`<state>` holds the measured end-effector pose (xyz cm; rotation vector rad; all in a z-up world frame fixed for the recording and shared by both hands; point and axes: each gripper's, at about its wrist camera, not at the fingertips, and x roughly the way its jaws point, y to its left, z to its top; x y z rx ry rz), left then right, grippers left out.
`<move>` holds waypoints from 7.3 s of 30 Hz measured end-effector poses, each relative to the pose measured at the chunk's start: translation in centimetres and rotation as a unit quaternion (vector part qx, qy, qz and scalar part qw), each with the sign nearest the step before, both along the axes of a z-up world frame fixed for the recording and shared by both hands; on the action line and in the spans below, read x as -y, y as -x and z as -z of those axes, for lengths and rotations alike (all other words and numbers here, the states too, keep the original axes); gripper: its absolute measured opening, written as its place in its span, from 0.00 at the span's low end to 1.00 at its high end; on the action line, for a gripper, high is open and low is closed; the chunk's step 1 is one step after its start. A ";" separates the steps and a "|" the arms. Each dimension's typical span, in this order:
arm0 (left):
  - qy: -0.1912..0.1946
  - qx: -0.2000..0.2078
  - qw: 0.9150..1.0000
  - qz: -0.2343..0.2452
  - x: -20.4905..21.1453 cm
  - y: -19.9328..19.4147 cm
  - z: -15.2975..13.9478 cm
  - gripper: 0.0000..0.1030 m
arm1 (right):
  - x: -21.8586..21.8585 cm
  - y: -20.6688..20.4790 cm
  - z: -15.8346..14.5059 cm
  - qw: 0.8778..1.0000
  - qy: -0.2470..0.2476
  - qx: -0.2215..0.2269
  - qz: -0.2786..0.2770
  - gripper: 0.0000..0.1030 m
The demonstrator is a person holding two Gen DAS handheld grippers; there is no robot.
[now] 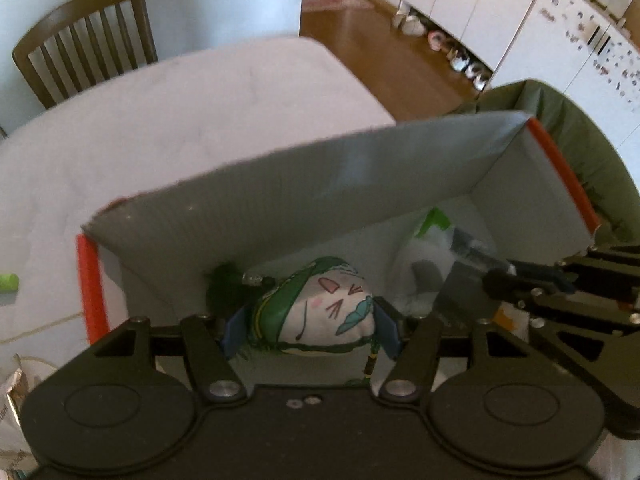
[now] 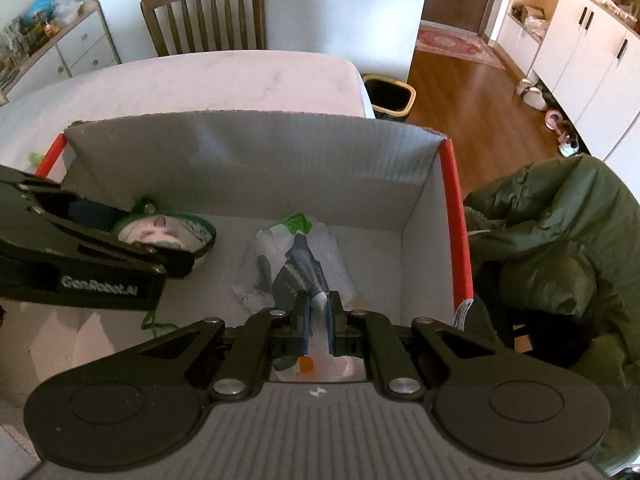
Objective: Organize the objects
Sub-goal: 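Lower the doll with left tool while right tool lowers the bag, then open both, then withdraw both tools from the shoebox back to the table pile, then grasp the brown fuzzy ring with left tool while right tool grasps the dark packet, then carry the ring with left tool while right tool carries the packet into the shoebox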
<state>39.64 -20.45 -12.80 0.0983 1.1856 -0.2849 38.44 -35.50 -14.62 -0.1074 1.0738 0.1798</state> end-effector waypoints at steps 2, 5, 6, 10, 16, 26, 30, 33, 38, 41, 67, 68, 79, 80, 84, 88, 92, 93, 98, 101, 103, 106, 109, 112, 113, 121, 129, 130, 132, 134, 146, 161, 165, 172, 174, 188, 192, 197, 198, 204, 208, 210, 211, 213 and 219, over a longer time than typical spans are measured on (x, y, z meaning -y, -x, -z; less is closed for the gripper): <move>-0.001 -0.010 1.000 -0.003 0.0 -0.2 0.6 0.63 | 0.0 0.0 0.1 1.000 -0.001 0.001 -0.001 0.08; -0.003 -0.021 1.000 -0.007 -0.1 -0.3 1.2 0.64 | 0.1 -0.3 0.2 1.000 0.000 0.002 -0.004 0.08; -0.003 -0.024 1.000 -0.008 -0.2 -0.4 1.4 0.65 | 0.1 -0.3 0.1 1.000 -0.001 0.003 -0.004 0.08; -0.006 -0.027 1.000 -0.012 -0.4 -0.4 1.9 0.70 | 0.3 -0.3 0.0 1.000 -0.003 0.007 -0.007 0.09; -0.008 -0.026 1.000 -0.010 -0.5 0.0 1.7 0.74 | 0.6 0.0 -0.5 1.000 -0.016 0.014 -0.014 0.12; 0.015 -0.003 1.000 -0.003 -1.0 1.8 -0.7 0.79 | 1.2 2.0 -2.8 0.998 -0.036 0.040 -0.015 0.18; 0.017 0.019 1.000 0.006 -1.0 2.9 -2.3 0.83 | 1.7 3.0 -3.7 0.998 -0.046 0.051 -0.014 0.28; 0.014 0.042 0.999 0.009 -1.0 3.8 -3.6 0.87 | 1.9 3.7 -4.6 0.997 -0.055 0.058 -0.014 0.28; 0.039 0.060 0.997 -0.005 -1.7 4.7 -5.4 0.87 | 1.8 5.4 -6.5 0.995 -0.069 0.076 -0.017 0.32; 0.050 0.075 0.996 -0.010 -2.7 5.9 -6.7 0.87 | 1.5 6.5 -7.6 0.993 -0.073 0.093 -0.019 0.47; 0.107 0.177 0.976 -0.069 -18.5 17.7 -12.7 0.97 | -8.3 17.3 -13.6 0.975 -0.132 0.178 -0.023 0.78; 0.105 0.180 0.975 -0.074 -19.3 18.2 -12.7 0.98 | -9.0 17.6 -13.6 0.974 -0.137 0.179 -0.024 0.78; 0.073 0.204 0.972 -0.095 -27.4 22.2 -12.3 0.99 | -16.2 20.6 -13.3 0.969 -0.156 0.188 -0.039 0.89; 0.071 0.206 0.971 -0.095 -28.0 22.6 -12.1 0.99 | -16.9 20.8 -13.1 0.969 -0.155 0.186 -0.040 0.89; 0.059 0.214 0.971 -0.089 -30.1 23.7 -11.3 0.99 | -18.7 21.0 -12.3 0.972 -0.156 0.170 -0.043 0.89; 0.060 0.204 0.973 -0.090 -32.2 24.0 -10.1 0.99 | -20.4 21.0 -11.3 0.975 -0.151 0.155 -0.045 0.89; 0.067 0.183 0.977 -0.082 -34.1 24.0 -8.4 0.99 | -21.9 20.9 -10.3 0.978 -0.143 0.140 -0.050 0.89; 0.066 0.185 0.977 -0.084 -34.4 24.2 -8.0 0.99 | -22.2 20.8 -10.1 0.979 -0.142 0.136 -0.051 0.89; 0.036 0.198 0.977 -0.071 -35.4 24.2 -6.0 0.99 | -24.1 20.1 -9.0 0.982 -0.137 0.116 -0.061 0.89; 0.024 0.198 0.978 -0.056 -35.7 24.1 -4.7 0.99 | -25.7 19.7 -8.1 0.984 -0.118 0.109 -0.082 0.89; 0.018 0.194 0.980 -0.049 -35.8 23.9 -3.7 0.99 | -27.1 19.5 -7.4 0.984 -0.106 0.104 -0.097 0.89; 0.009 0.189 0.981 -0.042 -35.9 23.6 -2.3 0.99 | -28.5 18.9 -6.3 0.985 -0.104 0.092 -0.106 0.89; 0.004 0.189 0.981 -0.033 -35.9 23.5 -1.0 0.99 | -30.0 18.4 -5.2 0.985 -0.093 0.090 -0.115 0.89; -0.011 0.186 0.982 -0.023 -35.7 23.2 0.2 0.99 | -31.3 17.8 -3.9 0.985 -0.077 0.086 -0.128 0.89; -0.012 0.184 0.983 -0.020 -35.7 23.1 0.5 0.99 | -31.6 17.5 -3.6 0.985 -0.074 0.083 -0.130 0.89; -0.023 0.185 0.982 -0.009 -35.5 22.7 1.9 0.92 | -33.2 15.4 -1.4 0.987 -0.093 0.050 -0.120 0.89; -0.027 0.184 0.983 0.003 -35.1 22.3 2.5 0.71 | -34.7 14.3 0.1 0.987 -0.105 0.023 -0.119 0.88; -0.028 0.186 0.982 0.006 -34.9 22.3 2.5 0.68 | -34.9 14.2 0.3 0.987 -0.107 0.019 -0.119 0.86; -0.033 0.188 0.981 0.014 -34.7 22.4 2.5 0.62 | -35.2 13.9 0.6 0.987 -0.109 0.007 -0.118 0.83; -0.037 0.190 0.981 0.024 -34.4 22.5 2.5 0.54 | -35.4 13.6 1.0 0.987 -0.112 -0.001 -0.115 0.81; -0.029 0.178 0.983 0.031 -34.2 22.8 2.7 0.30 | -36.0 12.6 2.5 0.985 -0.129 -0.033 -0.106 0.56; -0.004 0.154 0.988 0.013 -34.5 23.0 2.2 0.13 | -34.8 12.9 2.2 0.983 -0.147 -0.035 -0.102 0.26; 0.008 0.154 0.988 0.003 -34.5 23.3 1.7 0.13 | -34.5 13.4 2.0 0.984 -0.144 -0.030 -0.102 0.23; 0.045 0.143 0.988 -0.024 -34.7 23.5 0.5 0.13 | -32.3 15.2 0.2 0.983 -0.154 -0.023 -0.096 0.23; 0.055 0.141 0.988 -0.033 -34.7 23.5 0.1 0.13 | -31.4 15.8 -0.6 0.983 -0.158 -0.021 -0.093 0.23; 0.131 0.132 0.981 -0.062 -31.8 23.7 -6.0 0.13 | -22.3 18.6 -7.1 0.986 -0.158 0.008 -0.056 0.23; 0.143 0.132 0.980 -0.054 -29.6 23.2 -7.7 0.13 | -19.6 18.5 -8.5 0.986 -0.160 0.018 -0.045 0.23; 0.152 0.139 0.978 -0.029 -26.3 22.3 -9.5 0.13 | -16.3 18.0 -9.9 0.987 -0.152 0.031 -0.033 0.23; 0.151 0.143 0.978 -0.024 -25.7 22.2 -9.8 0.13 | -15.7 17.8 -10.1 0.987 -0.152 0.032 -0.030 0.23; 0.155 0.163 0.974 0.008 -21.5 20.6 -12.1 0.13 | -11.2 16.4 -11.1 0.988 -0.147 0.053 -0.011 0.23; 0.156 0.175 0.972 0.029 -18.6 19.3 -13.3 0.13 | -8.6 15.3 -11.1 0.988 -0.143 0.056 0.004 0.23; 0.158 0.178 0.971 0.038 -17.0 18.6 -13.7 0.13 | -7.4 14.6 -10.9 0.989 -0.140 0.056 0.009 0.23; 0.159 0.177 0.970 0.040 -16.4 18.2 -13.8 0.13 | -6.9 14.3 -10.8 0.989 -0.138 0.055 0.010 0.23; 0.164 0.173 0.970 0.044 -15.1 17.4 -13.9 0.13 | -6.0 13.6 -10.5 0.990 -0.133 0.052 0.014 0.23; 0.171 0.153 0.972 0.053 -11.4 14.9 -13.8 0.13 | -3.2 11.7 -9.4 0.991 -0.122 0.048 0.023 0.23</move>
